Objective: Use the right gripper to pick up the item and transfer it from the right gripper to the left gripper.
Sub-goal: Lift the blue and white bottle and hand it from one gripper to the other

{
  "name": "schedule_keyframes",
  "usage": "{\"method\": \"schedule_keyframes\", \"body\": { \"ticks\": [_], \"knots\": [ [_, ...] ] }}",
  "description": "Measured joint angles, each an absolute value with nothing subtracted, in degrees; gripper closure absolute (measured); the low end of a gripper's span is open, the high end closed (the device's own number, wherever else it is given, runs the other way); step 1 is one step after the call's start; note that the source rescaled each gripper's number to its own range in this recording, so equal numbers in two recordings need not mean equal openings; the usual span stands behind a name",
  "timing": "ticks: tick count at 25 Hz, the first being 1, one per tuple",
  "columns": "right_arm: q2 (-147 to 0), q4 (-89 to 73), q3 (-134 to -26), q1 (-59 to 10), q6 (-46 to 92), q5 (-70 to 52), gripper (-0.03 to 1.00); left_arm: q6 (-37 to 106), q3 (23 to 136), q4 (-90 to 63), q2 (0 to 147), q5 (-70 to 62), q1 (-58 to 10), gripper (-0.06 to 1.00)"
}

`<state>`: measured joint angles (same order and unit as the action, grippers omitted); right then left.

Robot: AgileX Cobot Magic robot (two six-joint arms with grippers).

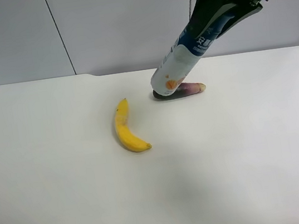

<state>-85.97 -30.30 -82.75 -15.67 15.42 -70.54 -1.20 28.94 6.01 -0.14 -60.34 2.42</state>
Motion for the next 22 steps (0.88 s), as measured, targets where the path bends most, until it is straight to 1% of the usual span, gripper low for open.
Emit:
{"method": "schedule_keyframes", "body": {
  "ticks": [6, 9, 12, 17, 22],
  "knots": [
    [-85.97, -37.85, -82.75, -15.67, 22.89, -70.49, 0.97, 0.92, 28.94, 5.49, 2.22, -60.48, 2.42, -0.06],
    [-85.97, -40.54, -82.75, -15.67, 26.24, -70.49, 0.97, 9.25, 29.75, 1.47, 7.97, -61.75, 2.42, -0.06],
    [-85.97, -43.44, -82.75, -15.67, 29.32, -70.43, 0.97, 14.00, 30.61, -3.78, 12.44, -61.77, 1.99, -0.06],
    [-86.78, -48.78, -82.75, -15.67, 32.32, -70.38, 0.97, 21.70, 32.02, -10.10, 17.55, -61.37, -5.08, -0.06],
    [-90.59, -53.76, -82.75, -15.67, 33.42, -70.32, 0.97, 23.21, 34.73, -8.46, 23.47, -61.28, -14.03, -0.06]
  ]
}}
